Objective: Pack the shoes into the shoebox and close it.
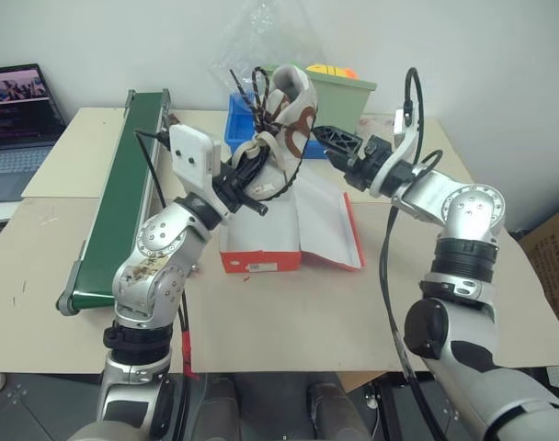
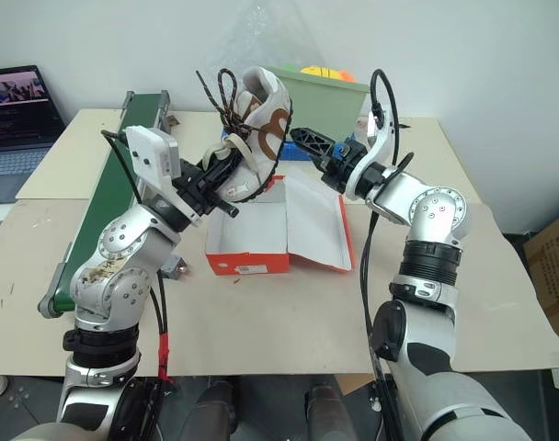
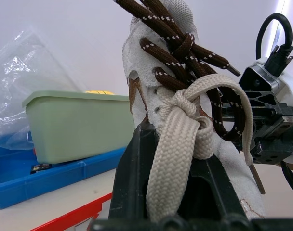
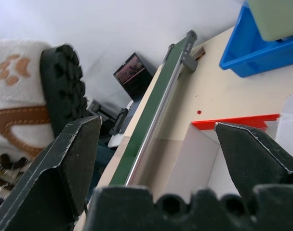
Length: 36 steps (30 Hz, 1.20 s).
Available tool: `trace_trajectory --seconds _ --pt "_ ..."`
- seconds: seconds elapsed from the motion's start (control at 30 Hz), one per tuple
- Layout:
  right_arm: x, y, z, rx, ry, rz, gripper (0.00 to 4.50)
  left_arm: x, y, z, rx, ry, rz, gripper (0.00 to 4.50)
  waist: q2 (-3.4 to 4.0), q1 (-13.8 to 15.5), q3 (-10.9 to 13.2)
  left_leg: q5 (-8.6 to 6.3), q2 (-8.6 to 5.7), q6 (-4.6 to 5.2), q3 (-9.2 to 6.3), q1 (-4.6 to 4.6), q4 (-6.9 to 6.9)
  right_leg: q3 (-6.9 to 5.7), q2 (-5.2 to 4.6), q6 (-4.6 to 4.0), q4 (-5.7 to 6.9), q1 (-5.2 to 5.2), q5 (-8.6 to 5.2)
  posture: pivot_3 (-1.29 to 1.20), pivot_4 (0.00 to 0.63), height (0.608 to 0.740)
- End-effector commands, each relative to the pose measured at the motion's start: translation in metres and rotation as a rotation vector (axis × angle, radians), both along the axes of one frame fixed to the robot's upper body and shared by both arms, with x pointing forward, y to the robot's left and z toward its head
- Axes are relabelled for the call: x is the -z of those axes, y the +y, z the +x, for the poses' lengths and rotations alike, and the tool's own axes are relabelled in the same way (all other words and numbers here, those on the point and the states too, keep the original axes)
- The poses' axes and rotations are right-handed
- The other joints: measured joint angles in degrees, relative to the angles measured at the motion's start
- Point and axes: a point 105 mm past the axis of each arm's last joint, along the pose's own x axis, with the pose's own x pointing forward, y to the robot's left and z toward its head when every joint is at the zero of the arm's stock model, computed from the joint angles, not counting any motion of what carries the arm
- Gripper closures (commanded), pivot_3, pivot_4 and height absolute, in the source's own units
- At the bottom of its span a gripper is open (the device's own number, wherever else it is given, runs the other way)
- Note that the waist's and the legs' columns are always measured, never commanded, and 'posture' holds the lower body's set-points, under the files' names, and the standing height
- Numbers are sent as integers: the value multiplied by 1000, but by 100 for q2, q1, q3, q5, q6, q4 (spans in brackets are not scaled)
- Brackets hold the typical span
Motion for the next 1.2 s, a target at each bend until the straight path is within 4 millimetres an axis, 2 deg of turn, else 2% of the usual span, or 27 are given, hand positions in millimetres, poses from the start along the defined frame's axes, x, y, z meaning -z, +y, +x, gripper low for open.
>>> trace_trajectory --seconds 0.03,0.17,0.4,0.53,0.73,0.87,1.13,1.2 --pt "-16 -2 -14 -38 -83 -14 0 -24 8 2 -12 -93 2 4389 0 2 0 0 0 0 0 0 0 0 0 0 0 0 0 0 150 740" --pt "-20 -6 -18 -45 -105 -30 0 -30 16 8 -27 -106 1 4389 0 3 0 0 -1 0 0 0 0 0 0 1 -2 0 0 0 150 740" --pt "-33 3 -25 -76 -160 -32 0 -23 -14 2 53 -95 -20 4389 0 0 0 -1 0 2 0 -3 -3 0 0 1 -8 0 -1 0 150 740" --pt "-39 9 -29 -94 -183 -29 0 -22 -24 2 69 -87 -42 4389 1 0 0 -1 0 2 0 -3 -2 0 0 1 -6 0 -1 0 150 740" --pt "-38 13 -28 -90 -187 -49 0 -22 -40 -4 121 -82 -63 4389 0 2 0 -1 0 2 0 -3 -3 0 0 1 -8 0 -1 0 150 740" --pt "-36 11 -25 -73 -178 -42 1089 -21 -44 -8 136 -71 -78 4415 0 2 0 -1 0 2 0 -3 -2 0 0 1 -7 0 -1 0 150 740" --pt "-36 9 -24 -61 -177 -31 3835 -22 -36 -10 139 -36 -95 4415 1 -1 0 -1 0 2 0 -3 -3 1 0 1 -7 -1 -1 0 150 740" --pt "-35 10 -24 -63 -177 -29 4118 -21 -36 -12 140 -27 -90 4415 1 -1 0 -1 0 2 0 -3 -2 1 0 1 -8 -1 -1 0 150 740"
